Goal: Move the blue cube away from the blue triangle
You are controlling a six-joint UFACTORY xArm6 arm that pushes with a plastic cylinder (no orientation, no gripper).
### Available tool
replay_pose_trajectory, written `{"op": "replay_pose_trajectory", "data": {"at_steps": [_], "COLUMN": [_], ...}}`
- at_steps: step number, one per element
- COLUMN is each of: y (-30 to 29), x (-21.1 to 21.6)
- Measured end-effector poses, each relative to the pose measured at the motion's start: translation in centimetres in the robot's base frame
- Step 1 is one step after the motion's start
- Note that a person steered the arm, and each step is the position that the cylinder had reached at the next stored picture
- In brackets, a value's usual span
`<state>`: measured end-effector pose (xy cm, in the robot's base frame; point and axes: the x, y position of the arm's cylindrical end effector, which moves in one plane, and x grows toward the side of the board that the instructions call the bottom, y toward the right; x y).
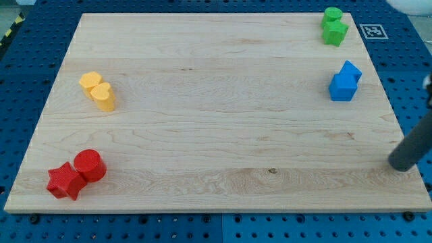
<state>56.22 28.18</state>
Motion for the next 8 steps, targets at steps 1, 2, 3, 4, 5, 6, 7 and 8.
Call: {"op": "replay_pose_trajectory", "data": {"at_steps": [1,2,3,4,5,6,7,8], "y": [3.1,4.5,4.5,4.5,4.5,4.5,1.3,-1.9], "x": [-1.9,-6.1,-8.6,-8.7,-8.8,-10.6,-11.7,-13.0]}}
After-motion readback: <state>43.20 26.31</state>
